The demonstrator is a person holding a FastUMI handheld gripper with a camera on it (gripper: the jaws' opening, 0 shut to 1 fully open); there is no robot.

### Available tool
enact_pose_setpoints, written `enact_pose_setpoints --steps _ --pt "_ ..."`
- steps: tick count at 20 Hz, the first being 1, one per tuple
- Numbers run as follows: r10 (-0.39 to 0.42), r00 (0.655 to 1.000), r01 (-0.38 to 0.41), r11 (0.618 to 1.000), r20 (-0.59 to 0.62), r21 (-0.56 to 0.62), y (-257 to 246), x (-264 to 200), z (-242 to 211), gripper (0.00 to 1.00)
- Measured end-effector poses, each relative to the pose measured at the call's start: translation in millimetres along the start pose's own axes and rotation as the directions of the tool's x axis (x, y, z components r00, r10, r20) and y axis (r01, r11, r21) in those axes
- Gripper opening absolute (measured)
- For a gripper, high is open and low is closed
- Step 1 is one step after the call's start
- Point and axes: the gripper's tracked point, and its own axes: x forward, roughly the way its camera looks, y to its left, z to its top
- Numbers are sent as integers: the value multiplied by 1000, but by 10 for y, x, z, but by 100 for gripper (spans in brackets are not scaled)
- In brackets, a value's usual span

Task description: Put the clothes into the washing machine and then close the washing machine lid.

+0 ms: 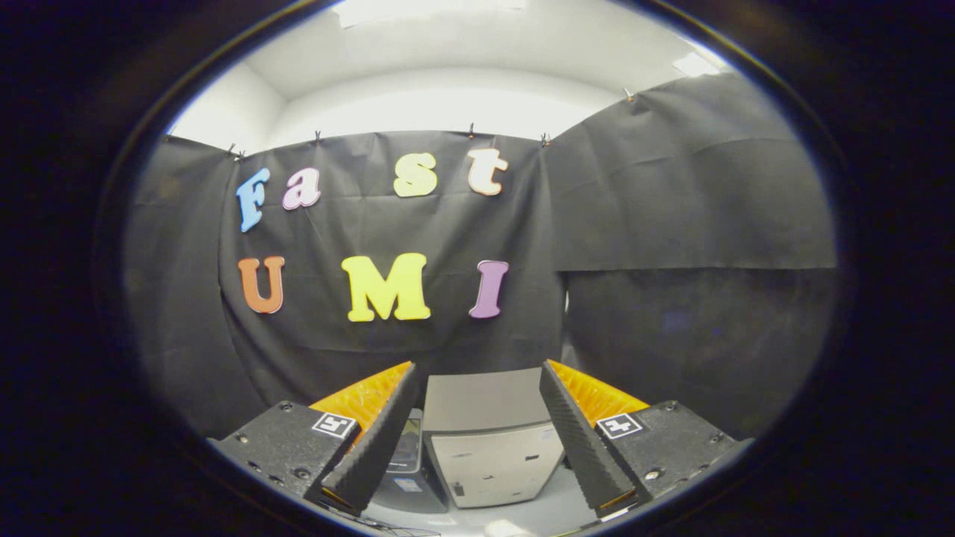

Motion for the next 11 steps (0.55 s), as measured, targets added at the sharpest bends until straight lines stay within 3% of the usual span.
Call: enact_pose_setpoints --steps 11 --pt "65 997 -63 997 52 -32 -263 -569 -63 100"
